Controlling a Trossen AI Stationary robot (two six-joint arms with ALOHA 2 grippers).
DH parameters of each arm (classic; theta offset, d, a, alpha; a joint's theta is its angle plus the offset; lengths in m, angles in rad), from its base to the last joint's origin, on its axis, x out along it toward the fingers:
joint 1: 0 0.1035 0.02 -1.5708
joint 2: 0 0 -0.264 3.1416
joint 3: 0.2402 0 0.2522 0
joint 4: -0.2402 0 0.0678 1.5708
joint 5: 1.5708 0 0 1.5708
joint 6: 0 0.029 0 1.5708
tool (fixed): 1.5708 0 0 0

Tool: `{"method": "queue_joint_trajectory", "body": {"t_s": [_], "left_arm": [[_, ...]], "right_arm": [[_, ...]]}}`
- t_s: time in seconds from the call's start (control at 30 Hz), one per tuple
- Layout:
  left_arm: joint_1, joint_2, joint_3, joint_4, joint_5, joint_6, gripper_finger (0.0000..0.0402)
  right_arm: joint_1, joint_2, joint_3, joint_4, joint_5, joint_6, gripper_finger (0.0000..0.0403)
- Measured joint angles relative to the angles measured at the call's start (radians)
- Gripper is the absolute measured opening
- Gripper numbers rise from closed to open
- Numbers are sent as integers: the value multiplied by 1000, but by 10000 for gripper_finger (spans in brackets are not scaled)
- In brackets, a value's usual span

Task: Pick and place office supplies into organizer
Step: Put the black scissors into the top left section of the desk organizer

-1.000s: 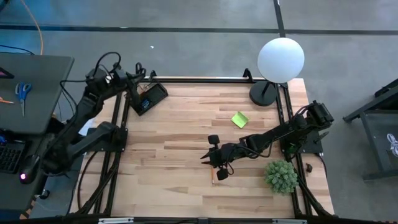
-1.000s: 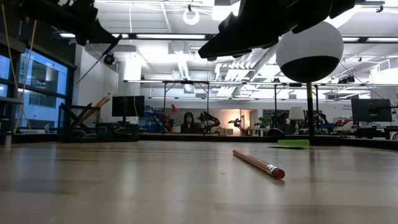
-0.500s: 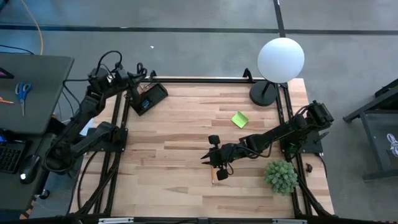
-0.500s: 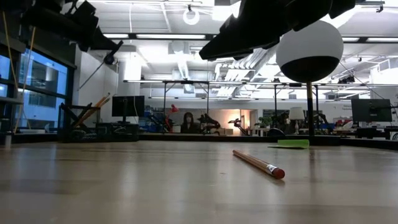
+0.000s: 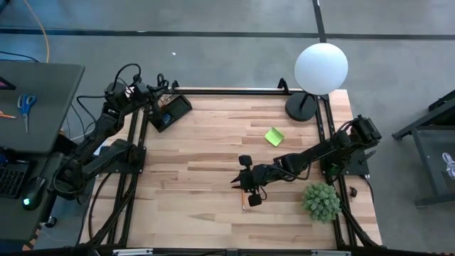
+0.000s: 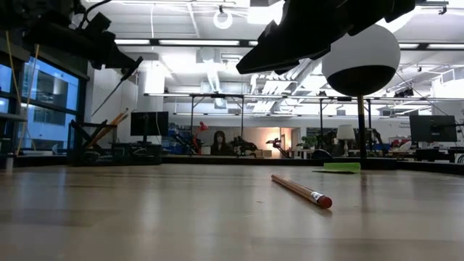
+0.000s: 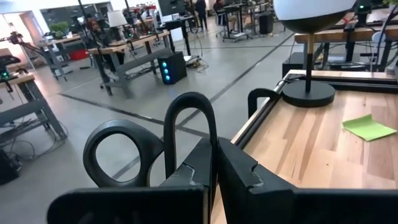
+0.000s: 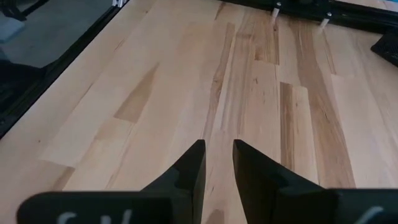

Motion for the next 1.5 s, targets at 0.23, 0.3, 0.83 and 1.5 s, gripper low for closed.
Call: {"method": "queue_joint_trajectory", "body": {"t_s": [0.23, 0.3, 0.83, 1.5], "left_arm": [[-33, 0, 0, -16, -47, -22, 0], [-61, 0, 0, -25, -115, -39, 0], [-361, 238, -1, 187, -843, 4, 0], [-420, 345, 0, 285, -1067, -3, 0]], "right_arm": [[18, 14, 0, -3, 1, 15, 73], [28, 16, 0, -1, 1, 16, 73], [74, 22, 0, 0, 28, 45, 73], [113, 22, 0, -18, 82, 71, 73]]}}
